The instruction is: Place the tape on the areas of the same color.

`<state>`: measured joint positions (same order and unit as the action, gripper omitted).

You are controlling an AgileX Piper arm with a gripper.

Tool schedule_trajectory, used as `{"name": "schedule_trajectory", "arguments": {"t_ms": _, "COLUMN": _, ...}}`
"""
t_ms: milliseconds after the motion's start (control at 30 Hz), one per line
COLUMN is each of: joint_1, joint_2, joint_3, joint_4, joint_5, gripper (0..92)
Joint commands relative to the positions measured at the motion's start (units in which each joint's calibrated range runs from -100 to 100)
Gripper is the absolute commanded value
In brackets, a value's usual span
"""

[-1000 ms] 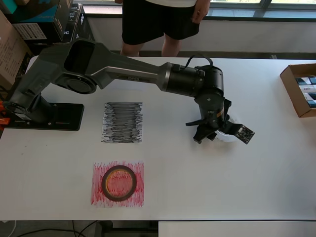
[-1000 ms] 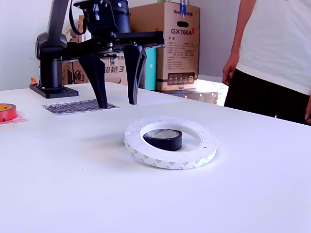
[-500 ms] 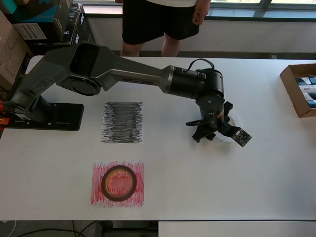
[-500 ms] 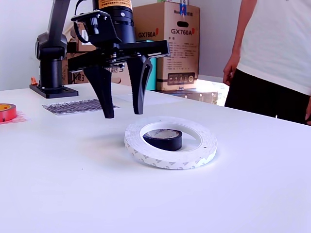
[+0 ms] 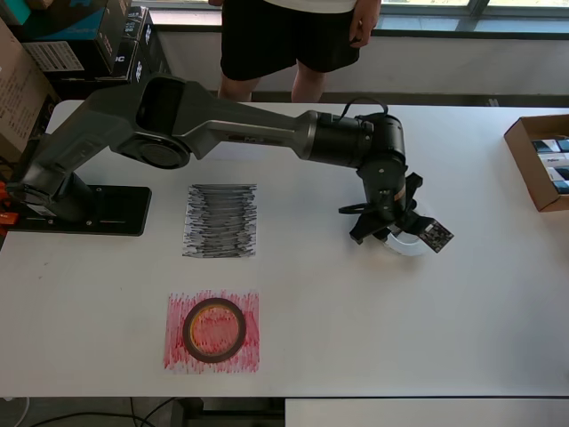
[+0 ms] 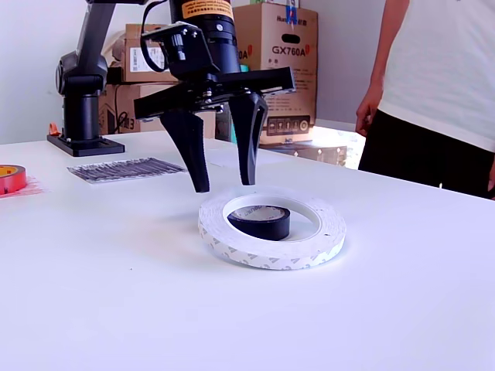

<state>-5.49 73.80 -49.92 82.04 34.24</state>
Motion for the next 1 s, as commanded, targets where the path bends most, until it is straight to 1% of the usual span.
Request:
{"name": "schedule_trajectory", "arguments": {"t_ms": 0, "joint_1": 0.1, "joint_2": 1.3, "joint_3": -0.3, "joint_4": -0.6, "joint_5": -0.3, "gripper": 50.8}}
{"name": "schedule_trajectory", "arguments": {"t_ms": 267, "joint_1": 0.1, "joint_2": 1.5, "joint_3": -0.2, "joint_4": -2.4, "joint_5": -0.3, "gripper": 50.8}}
{"name": "schedule_trajectory", "arguments": {"t_ms": 967, "joint_1": -0.3, "joint_2": 3.1, "joint_3": -0.2, "joint_4": -2.5, "joint_5": -0.5, "gripper": 50.7}}
